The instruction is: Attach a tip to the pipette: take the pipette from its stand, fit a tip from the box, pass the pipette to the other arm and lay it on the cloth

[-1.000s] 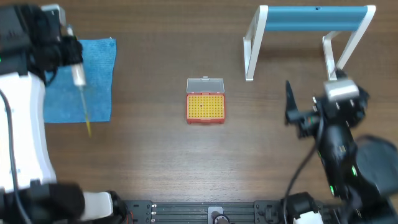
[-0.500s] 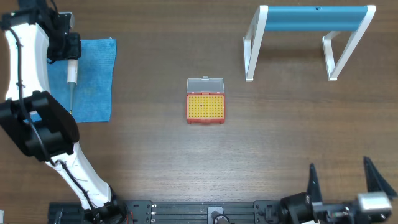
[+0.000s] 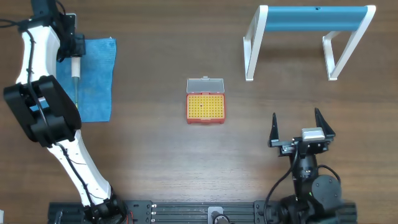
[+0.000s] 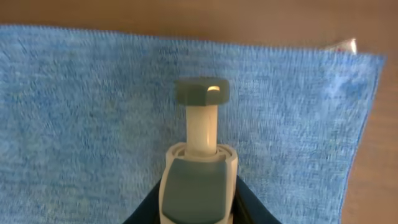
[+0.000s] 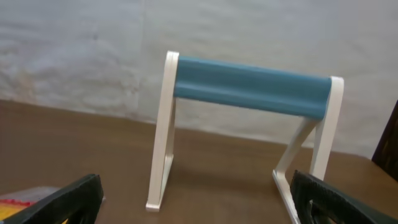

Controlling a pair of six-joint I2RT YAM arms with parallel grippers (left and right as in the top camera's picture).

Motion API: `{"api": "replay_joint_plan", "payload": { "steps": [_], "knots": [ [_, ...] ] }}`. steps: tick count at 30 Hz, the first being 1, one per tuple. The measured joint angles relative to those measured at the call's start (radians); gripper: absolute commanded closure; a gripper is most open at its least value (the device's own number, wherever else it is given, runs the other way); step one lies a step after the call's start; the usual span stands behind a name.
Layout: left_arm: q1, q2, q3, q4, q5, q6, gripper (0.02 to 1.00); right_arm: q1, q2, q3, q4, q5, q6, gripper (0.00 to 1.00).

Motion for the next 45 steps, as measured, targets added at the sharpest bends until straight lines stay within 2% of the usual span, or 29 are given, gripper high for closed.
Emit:
{"api": "replay_joint_plan", "payload": {
  "steps": [5, 14, 20, 22, 23, 24, 25, 26, 27, 30, 36, 42, 45],
  "knots": [
    [0.0, 0.01, 0.0, 0.03, 0.027, -0.018, 0.991, 0.0, 0.0, -0.152, 0.174, -0.005, 0.002, 0.009],
    [0.0, 0.063, 0.0, 0.008, 0.038, -0.018, 0.989, 0.0, 0.0, -0.193, 0.08, -0.008, -0.011, 0.007],
    [0.0, 0.084, 0.0, 0.005, 0.04, -0.018, 0.928, 0.0, 0.0, -0.193, 0.08, -0.008, -0.068, 0.007],
    [0.0, 0.101, 0.002, 0.003, 0.041, -0.018, 0.864, 0.0, 0.0, -0.193, 0.08, -0.008, -0.072, 0.007],
    [0.0, 0.101, 0.004, 0.001, 0.041, -0.019, 0.744, 0.0, 0.0, -0.193, 0.08, -0.008, -0.072, 0.007],
    [0.0, 0.101, 0.004, 0.001, 0.041, -0.019, 0.408, 0.0, 0.0, -0.193, 0.08, -0.008, -0.072, 0.007],
    [0.0, 0.102, 0.004, 0.001, 0.041, -0.018, 0.246, 0.0, 0.0, -0.193, 0.08, -0.008, -0.072, 0.007],
    [0.0, 0.102, 0.004, 0.001, 0.042, -0.029, 0.139, 0.0, 0.0, -0.193, 0.08, -0.008, -0.072, 0.007],
    [0.0, 0.103, 0.004, 0.0, 0.041, -0.025, 0.075, 0.0, 0.0, -0.193, 0.08, -0.008, -0.072, 0.007],
    [0.0, 0.114, 0.004, -0.002, 0.042, -0.033, 0.02, 0.0, 0.0, -0.193, 0.08, -0.008, -0.073, 0.007],
    [-0.001, 0.115, 0.028, -0.04, 0.041, -0.034, 0.02, 0.0, 0.0, -0.193, 0.08, -0.008, -0.073, 0.007],
    [-0.005, 0.082, 0.383, -0.304, 0.035, 0.002, 0.02, 0.0, 0.0, -0.193, 0.08, -0.008, -0.076, 0.007],
    [-0.01, -0.043, 0.425, -0.343, 0.032, 0.012, 0.02, 0.0, 0.0, -0.193, 0.08, -0.008, -0.076, 0.007]
  ]
}}
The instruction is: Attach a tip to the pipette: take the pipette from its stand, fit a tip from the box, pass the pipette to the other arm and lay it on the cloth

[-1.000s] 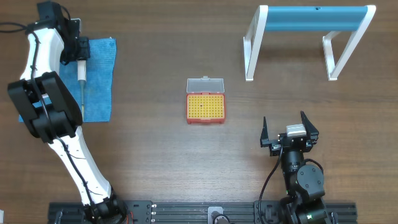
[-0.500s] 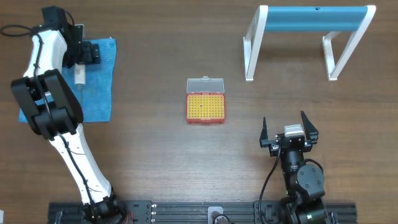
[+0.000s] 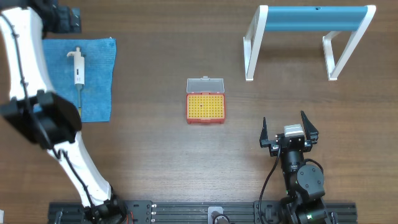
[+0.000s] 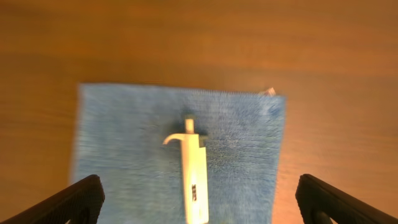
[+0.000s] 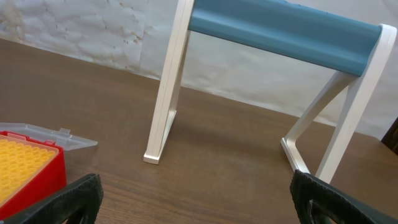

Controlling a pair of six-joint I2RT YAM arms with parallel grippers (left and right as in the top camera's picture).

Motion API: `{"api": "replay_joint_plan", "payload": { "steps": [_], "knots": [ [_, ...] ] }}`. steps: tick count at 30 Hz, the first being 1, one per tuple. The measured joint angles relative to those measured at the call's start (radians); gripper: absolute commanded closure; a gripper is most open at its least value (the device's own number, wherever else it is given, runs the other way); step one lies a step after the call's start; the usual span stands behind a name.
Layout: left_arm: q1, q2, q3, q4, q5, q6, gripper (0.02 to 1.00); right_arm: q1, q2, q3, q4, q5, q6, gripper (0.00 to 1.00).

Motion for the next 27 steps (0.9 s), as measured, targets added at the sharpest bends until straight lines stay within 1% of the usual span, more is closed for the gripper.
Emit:
{"api": "replay_joint_plan", "payload": {
  "steps": [4, 7, 10, 17, 19, 21, 23, 24, 25, 26, 27],
  "knots": [
    [-0.002, -0.268, 0.006, -0.008, 0.001, 0.0, 0.02, 0.0, 0.0, 0.0, 0.0, 0.0, 0.0, 0.012],
    [-0.002, -0.593, -0.039, 0.016, 0.001, 0.0, 0.02, 0.0, 0.0, 0.0, 0.0, 0.0, 0.0, 0.009],
    [-0.004, -0.798, -0.1, 0.003, 0.0, 0.0, 0.023, 0.0, 0.0, 0.0, 0.0, 0.0, 0.0, 0.007],
    [-0.005, -1.051, -0.115, -0.011, 0.0, 0.001, 0.02, 0.0, 0.0, 0.0, 0.0, 0.0, 0.0, 0.007],
    [-0.005, -1.12, -0.117, -0.087, 0.0, 0.001, 0.02, 0.0, 0.0, 0.0, 0.0, 0.0, 0.0, 0.007],
    [-0.041, -1.186, -0.135, -0.119, 0.002, 0.0, 0.02, 0.0, 0.0, 0.0, 0.0, 0.0, 0.0, 0.007],
    [-0.09, -1.263, -0.194, -0.066, 0.005, -0.012, 0.02, 0.0, 0.0, 0.0, 0.0, 0.0, 0.0, 0.007],
    [-0.108, -1.309, -0.251, 0.003, 0.005, -0.024, 0.023, 0.0, 0.0, 0.0, 0.0, 0.0, 0.0, 0.007],
    [-0.127, -1.386, -0.377, 0.144, 0.006, -0.042, 0.02, 0.0, 0.0, 0.0, 0.0, 0.0, 0.0, 0.007],
    [-0.137, -1.442, -0.476, 0.234, 0.007, -0.056, 0.02, 0.0, 0.0, 0.0, 0.0, 0.0, 0.0, 0.007],
    [-0.147, -1.54, -0.673, 0.426, 0.011, -0.082, 0.02, 0.0, 0.0, 0.0, 0.0, 0.0, 0.0, 0.007]
  ]
}}
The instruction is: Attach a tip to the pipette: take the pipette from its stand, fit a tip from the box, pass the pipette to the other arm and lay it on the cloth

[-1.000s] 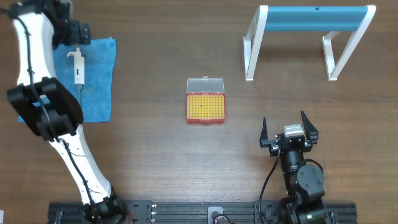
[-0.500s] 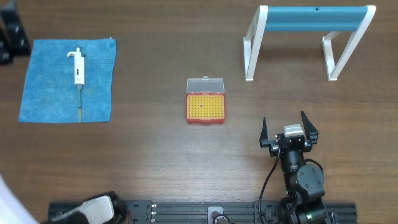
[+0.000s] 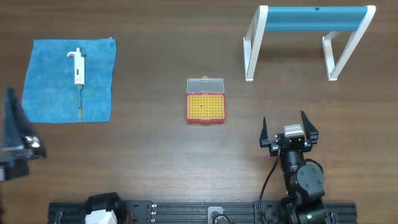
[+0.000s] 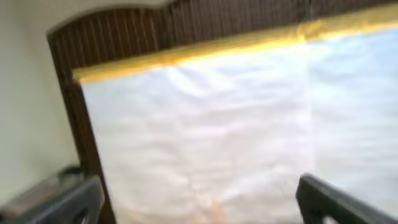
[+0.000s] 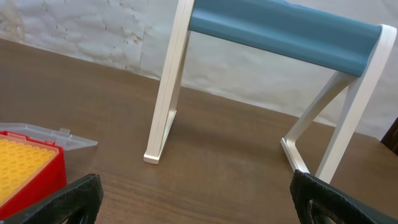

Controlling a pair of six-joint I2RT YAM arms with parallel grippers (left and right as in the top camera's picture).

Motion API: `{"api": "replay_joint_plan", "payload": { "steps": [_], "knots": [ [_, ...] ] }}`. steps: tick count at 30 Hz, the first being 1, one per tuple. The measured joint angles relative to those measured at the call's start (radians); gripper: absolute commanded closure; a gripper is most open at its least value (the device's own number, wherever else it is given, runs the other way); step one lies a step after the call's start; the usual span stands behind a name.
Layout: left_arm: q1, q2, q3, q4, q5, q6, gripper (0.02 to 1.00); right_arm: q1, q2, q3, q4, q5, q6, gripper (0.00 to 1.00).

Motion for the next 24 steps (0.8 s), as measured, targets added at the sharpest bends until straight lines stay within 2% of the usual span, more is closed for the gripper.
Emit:
{"api": "replay_joint_plan", "payload": {
  "steps": [2, 3, 4, 9, 13, 24],
  "knots": [
    [-0.016, -0.103, -0.252, 0.206, 0.002, -0.045, 0.02, 0.0, 0.0, 0.0, -0.001, 0.0, -0.002, 0.007],
    [-0.032, -0.179, -0.459, 0.438, 0.002, -0.085, 0.02, 0.0, 0.0, 0.0, -0.001, 0.0, -0.003, 0.007],
    [-0.052, -0.27, -0.666, 0.547, 0.004, -0.127, 0.02, 0.0, 0.0, 0.0, 0.0, 0.0, -0.003, 0.007],
    [-0.101, -0.43, -1.114, 0.846, 0.005, -0.234, 0.02, 0.0, 0.0, 0.0, 0.0, 0.0, -0.003, 0.007],
    [-0.157, -0.522, -1.313, 0.944, 0.005, -0.263, 0.02, 0.0, 0.0, 0.0, 0.0, 0.0, -0.003, 0.009],
    [-0.165, -0.695, -1.549, 0.958, 0.005, -0.267, 0.02, 0.0, 0.0, 0.0, 0.0, 0.0, -0.003, 0.007]
  ]
}}
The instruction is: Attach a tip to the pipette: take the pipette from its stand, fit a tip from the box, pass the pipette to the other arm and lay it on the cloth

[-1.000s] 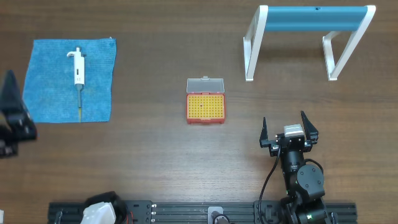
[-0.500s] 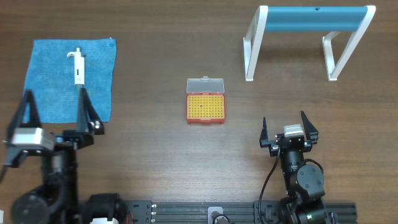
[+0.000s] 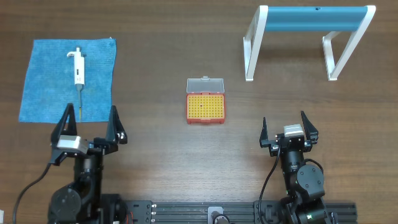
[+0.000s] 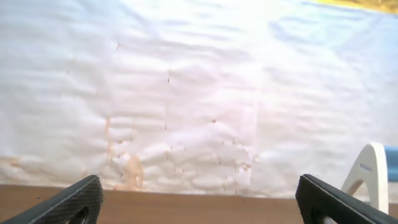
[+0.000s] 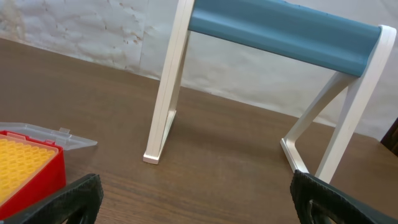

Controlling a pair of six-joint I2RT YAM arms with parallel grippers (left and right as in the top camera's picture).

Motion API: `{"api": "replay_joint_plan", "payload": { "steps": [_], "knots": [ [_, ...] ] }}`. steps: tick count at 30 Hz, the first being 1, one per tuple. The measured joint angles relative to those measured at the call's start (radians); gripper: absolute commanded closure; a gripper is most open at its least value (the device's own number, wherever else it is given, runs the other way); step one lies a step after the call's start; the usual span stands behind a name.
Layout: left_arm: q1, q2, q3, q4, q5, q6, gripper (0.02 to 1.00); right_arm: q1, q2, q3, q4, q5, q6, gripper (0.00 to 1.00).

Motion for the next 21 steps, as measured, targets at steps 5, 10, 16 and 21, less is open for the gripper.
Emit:
{"api": "replay_joint_plan", "payload": {
  "steps": [5, 10, 16, 21],
  "knots": [
    [0.0, -0.003, -0.101, 0.027, 0.0, -0.036, 0.02, 0.0, 0.0, 0.0, 0.0, 0.0, 0.0, 0.007],
    [0.0, -0.003, -0.168, 0.019, 0.0, -0.095, 0.02, 0.0, 0.0, 0.0, 0.0, 0.0, 0.0, 0.009],
    [0.0, -0.005, -0.168, -0.095, 0.0, -0.1, 0.023, 0.0, 0.0, 0.0, 0.0, 0.0, 0.0, 0.007],
    [0.0, -0.006, -0.168, -0.164, 0.031, -0.016, 0.02, 0.0, 0.0, 0.0, 0.0, 0.0, 0.0, 0.007]
  ]
}}
